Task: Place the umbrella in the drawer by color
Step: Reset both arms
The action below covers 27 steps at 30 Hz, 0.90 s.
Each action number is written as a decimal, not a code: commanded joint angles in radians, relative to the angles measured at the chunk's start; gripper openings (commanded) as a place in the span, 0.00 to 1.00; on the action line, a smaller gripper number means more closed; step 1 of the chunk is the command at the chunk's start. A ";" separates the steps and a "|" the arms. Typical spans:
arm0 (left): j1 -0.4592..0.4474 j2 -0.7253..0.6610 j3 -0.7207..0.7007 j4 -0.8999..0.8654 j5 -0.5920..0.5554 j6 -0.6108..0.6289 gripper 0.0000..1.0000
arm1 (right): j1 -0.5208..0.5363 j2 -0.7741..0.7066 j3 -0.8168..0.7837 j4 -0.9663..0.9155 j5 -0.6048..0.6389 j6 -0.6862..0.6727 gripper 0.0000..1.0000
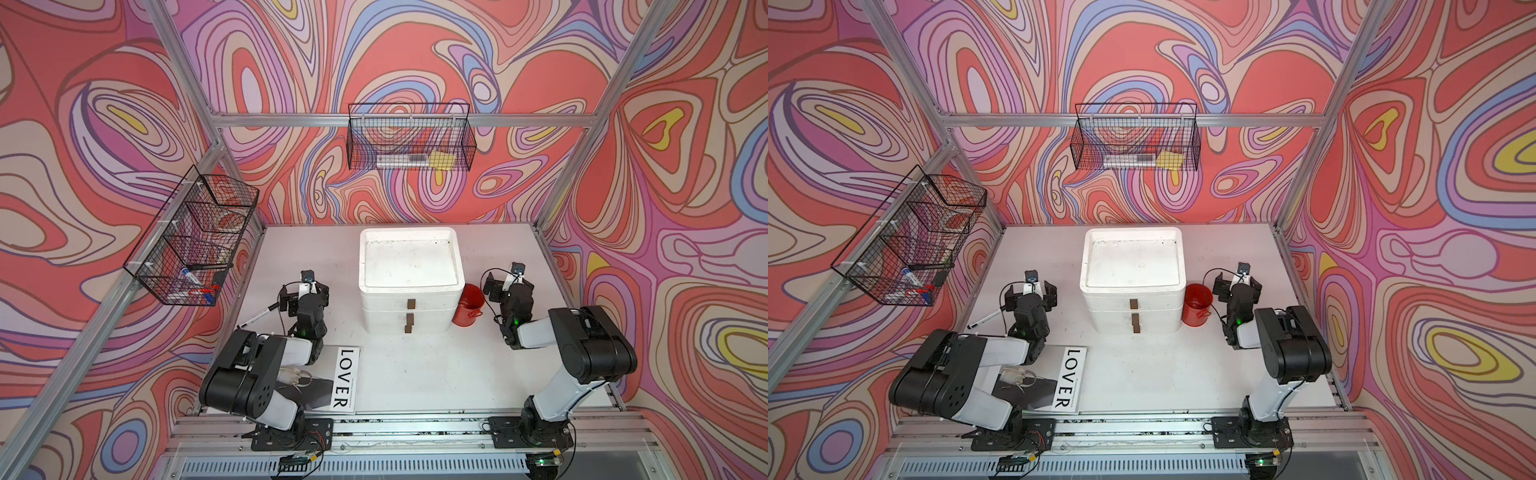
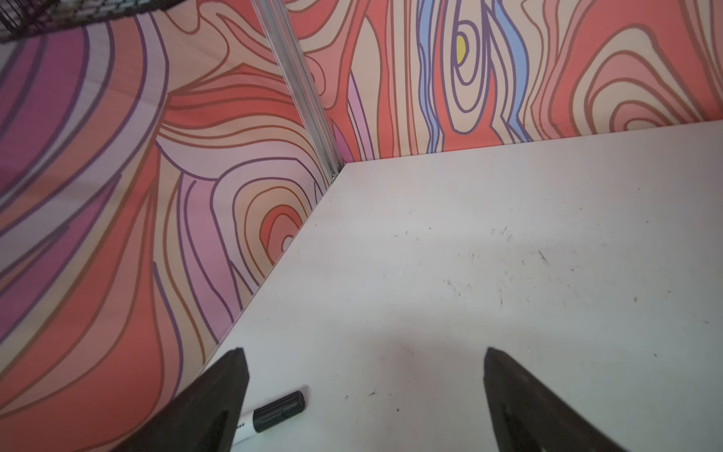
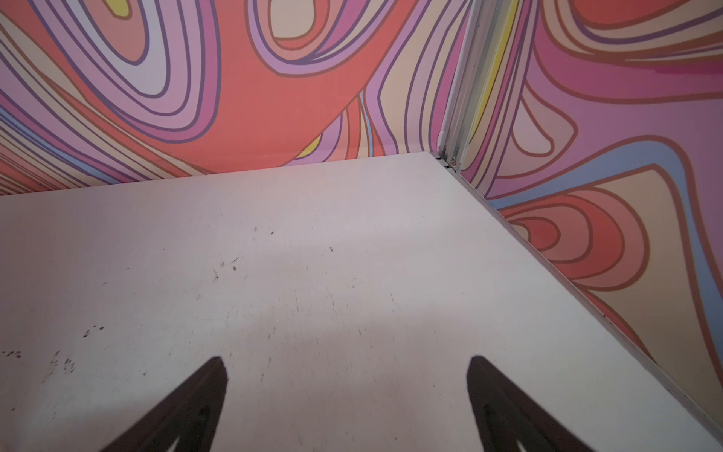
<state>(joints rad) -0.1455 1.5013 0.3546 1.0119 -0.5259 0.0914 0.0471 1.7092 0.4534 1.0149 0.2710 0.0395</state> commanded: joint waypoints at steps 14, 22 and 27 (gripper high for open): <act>0.055 0.051 -0.009 -0.042 0.263 -0.087 0.99 | -0.001 -0.006 -0.004 -0.014 -0.002 0.009 0.98; 0.057 0.050 -0.003 -0.049 0.262 -0.089 0.99 | -0.001 -0.006 -0.004 -0.015 -0.003 0.008 0.98; 0.057 0.048 -0.002 -0.060 0.262 -0.091 0.99 | -0.002 -0.006 -0.004 -0.014 -0.002 0.009 0.98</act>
<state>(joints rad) -0.0864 1.5475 0.3393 0.9524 -0.2718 0.0063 0.0471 1.7092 0.4534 1.0138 0.2710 0.0399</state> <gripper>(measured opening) 0.992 0.982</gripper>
